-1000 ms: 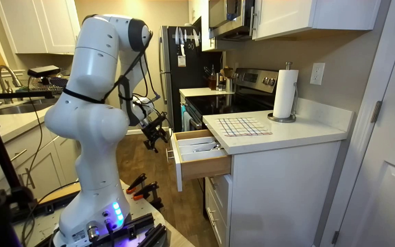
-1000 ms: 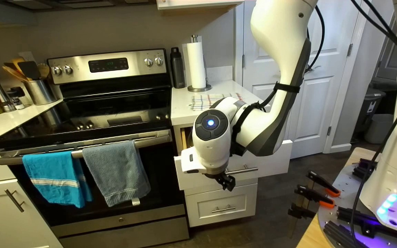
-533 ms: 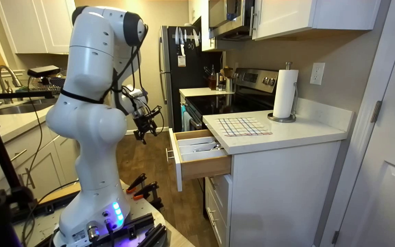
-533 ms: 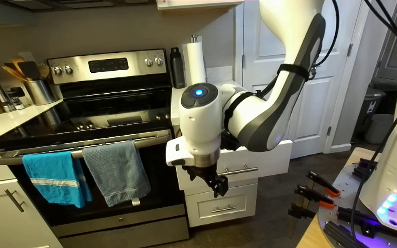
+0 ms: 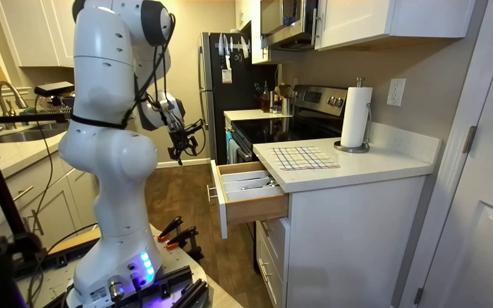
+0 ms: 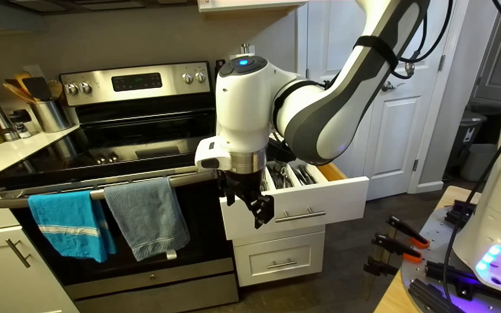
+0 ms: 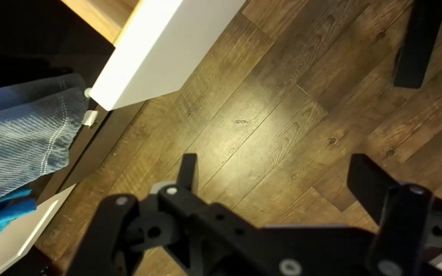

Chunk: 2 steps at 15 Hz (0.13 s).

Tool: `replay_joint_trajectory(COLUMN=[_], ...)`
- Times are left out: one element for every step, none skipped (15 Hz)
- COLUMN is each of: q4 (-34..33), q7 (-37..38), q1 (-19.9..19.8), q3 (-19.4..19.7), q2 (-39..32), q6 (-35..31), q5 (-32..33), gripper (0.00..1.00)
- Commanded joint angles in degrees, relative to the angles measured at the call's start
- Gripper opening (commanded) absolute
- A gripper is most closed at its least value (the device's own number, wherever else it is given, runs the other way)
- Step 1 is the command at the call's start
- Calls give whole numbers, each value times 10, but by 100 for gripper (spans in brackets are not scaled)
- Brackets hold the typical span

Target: Pull open in the top drawer of the white chest of drawers

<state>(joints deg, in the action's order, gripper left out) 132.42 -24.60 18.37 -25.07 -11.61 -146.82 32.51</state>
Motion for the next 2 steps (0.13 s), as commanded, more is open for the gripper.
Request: replay_joint_trajectory(q4=[1,1], q7=[-5,-5], q1=[14,14], q3=[14,14], q2=[2,2], q6=[-1,-1], q5=[-7,-7], gripper=[100,100])
